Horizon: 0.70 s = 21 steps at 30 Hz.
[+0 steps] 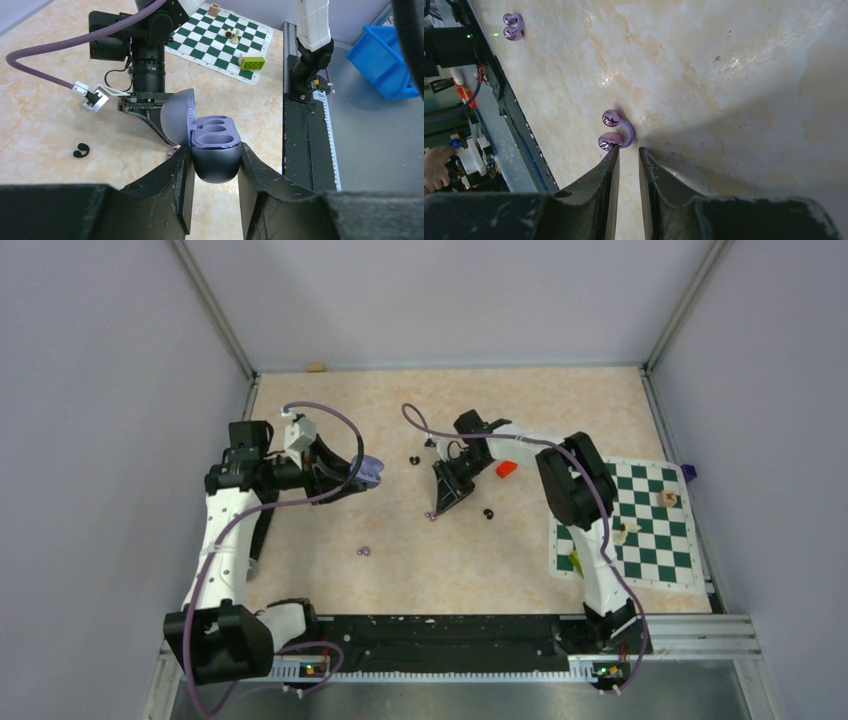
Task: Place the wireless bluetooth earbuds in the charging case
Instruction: Pick up the right earbud from the center of the board.
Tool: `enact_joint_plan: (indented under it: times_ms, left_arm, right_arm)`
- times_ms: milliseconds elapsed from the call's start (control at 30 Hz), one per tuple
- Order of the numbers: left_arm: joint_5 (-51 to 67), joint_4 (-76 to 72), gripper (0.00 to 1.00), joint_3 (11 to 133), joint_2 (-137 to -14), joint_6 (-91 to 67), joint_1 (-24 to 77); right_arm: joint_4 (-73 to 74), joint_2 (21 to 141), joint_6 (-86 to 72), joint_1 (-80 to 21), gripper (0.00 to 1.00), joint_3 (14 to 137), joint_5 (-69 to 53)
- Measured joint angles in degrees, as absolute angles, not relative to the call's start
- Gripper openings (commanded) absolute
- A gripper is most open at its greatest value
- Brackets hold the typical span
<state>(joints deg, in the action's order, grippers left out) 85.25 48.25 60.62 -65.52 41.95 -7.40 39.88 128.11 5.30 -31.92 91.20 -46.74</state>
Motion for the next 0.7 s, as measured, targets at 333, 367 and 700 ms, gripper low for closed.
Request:
enact_joint_plan:
  times_ms: [333, 367, 700]
  left_arm:
    - [85.25, 48.27, 0.00, 60.62, -65.52, 41.95, -7.40]
    - [85.25, 48.25, 0.00, 60.62, -65.52, 41.95, -7.40]
    - [85.25, 48.25, 0.00, 60.62, -65.52, 41.95, -7.40]
  right_arm:
    - [39.83, 128.18, 4.86, -32.32, 0.22, 91.22, -46.68]
    - [39.86, 128.27, 4.84, -32.40, 0.22, 91.29, -46.68]
    - [39.83, 129.05, 4.45, -34.24, 0.24, 92.01, -47.72]
